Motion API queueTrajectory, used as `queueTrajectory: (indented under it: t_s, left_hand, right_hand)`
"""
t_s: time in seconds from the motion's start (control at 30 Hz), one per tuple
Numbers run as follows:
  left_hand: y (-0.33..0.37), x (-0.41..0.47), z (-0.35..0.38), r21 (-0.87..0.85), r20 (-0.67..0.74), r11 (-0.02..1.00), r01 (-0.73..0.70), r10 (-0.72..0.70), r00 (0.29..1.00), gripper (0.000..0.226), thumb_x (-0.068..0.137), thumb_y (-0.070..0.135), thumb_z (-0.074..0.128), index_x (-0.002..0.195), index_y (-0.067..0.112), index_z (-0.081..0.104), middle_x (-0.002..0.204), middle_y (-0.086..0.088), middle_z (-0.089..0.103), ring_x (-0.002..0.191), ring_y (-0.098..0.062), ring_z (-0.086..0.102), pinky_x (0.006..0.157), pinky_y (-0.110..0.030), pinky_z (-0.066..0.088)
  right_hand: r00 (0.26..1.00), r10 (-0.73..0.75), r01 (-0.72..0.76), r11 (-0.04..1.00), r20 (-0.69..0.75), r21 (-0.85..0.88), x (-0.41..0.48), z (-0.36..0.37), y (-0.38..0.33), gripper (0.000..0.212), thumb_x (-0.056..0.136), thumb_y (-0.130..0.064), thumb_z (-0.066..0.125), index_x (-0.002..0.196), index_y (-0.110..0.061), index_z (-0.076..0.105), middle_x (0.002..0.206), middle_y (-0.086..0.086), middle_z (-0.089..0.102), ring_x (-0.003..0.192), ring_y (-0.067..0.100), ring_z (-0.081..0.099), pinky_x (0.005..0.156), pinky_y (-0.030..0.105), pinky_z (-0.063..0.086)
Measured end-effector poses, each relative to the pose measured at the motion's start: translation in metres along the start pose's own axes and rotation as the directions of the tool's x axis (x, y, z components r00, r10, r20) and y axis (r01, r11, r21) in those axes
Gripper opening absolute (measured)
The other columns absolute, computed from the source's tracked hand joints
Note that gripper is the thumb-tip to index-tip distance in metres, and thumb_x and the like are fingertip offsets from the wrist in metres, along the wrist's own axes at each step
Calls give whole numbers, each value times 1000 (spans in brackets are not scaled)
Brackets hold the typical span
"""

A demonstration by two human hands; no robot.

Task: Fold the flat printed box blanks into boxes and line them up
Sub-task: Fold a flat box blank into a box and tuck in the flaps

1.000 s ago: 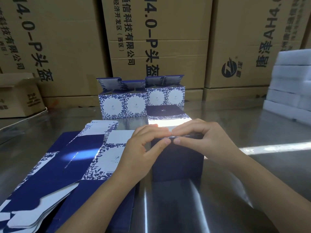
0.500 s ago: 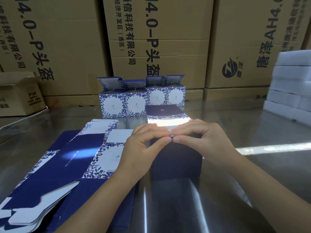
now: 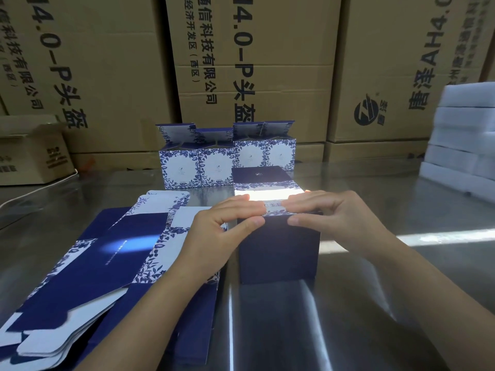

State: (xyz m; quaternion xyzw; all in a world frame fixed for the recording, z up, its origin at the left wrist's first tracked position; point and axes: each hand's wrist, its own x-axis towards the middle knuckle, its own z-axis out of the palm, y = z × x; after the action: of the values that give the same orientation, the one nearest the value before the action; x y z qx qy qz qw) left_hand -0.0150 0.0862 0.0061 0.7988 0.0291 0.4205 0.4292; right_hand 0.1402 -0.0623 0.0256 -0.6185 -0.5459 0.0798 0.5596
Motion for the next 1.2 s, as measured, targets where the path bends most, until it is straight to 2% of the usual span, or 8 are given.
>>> queueTrajectory:
  t_s: [0.23,0.47,0.57,0.7,0.77,0.97,1.1,1.2]
  left_hand:
    - [-3,0,2,27,-47,999,-29,30,998,21,78,12,70,84,32,72,94,25,70,108,7,56,92,-7,36]
    - [-4,4,-5,5,7,999,33,-33,999,17,76,18,71,86,32,73,96,26,70,113,11,52,91,-3,34]
    - [-6,4,-8,-5,19,999,49,-49,999,18,77,17,71,87,32,73,97,25,70,114,12,51,92,-3,35]
    - [-7,5,-8,-26,14,998,62,-62,998,24,78,11,72,84,34,74,96,25,70,113,12,52,92,-4,36]
    - [-7,4,-7,-32,-1,998,58,-58,998,24,78,9,72,83,33,74,95,23,71,112,12,53,91,-4,36]
    - [-8,5,-6,-31,-6,998,56,-56,998,20,78,12,72,82,32,75,93,22,72,111,11,54,90,-4,38]
    - [-6,6,-8,-61,21,996,62,-61,998,15,69,28,70,79,38,74,94,23,71,111,10,54,89,-3,37]
    - [-7,6,-11,-62,53,995,72,-69,996,18,72,23,71,81,38,74,96,23,71,112,11,53,88,-2,38]
  right_hand:
    - [999,-25,26,1000,-44,16,1,5,2,17,61,-33,76,78,-31,78,90,-15,74,99,-4,63,83,7,43]
    - [1000,-4,3,999,-6,-41,2,-2,4,24,61,-37,78,84,-33,77,96,-18,73,104,-5,61,89,7,41]
    - [1000,27,-27,1000,-1,-14,1,-9,4,25,59,-37,78,83,-31,78,96,-16,73,107,-4,61,96,12,42]
    - [999,40,-40,999,6,22,1,-9,3,18,65,-23,79,83,-27,78,94,-15,74,106,-5,61,90,7,42]
    - [999,37,-36,998,-8,46,1,-8,3,19,64,-23,78,83,-24,78,93,-14,74,104,-5,62,86,5,42]
    - [999,46,-44,996,-29,79,2,-7,4,15,69,-11,78,81,-21,78,90,-12,75,102,-5,62,84,4,42]
    - [997,70,-71,997,23,43,2,-12,4,17,72,-11,78,85,-22,78,94,-15,74,104,-9,60,82,1,41]
    - [997,75,-77,996,36,48,2,-17,4,17,70,-13,79,84,-23,79,95,-13,74,104,-5,62,82,3,43]
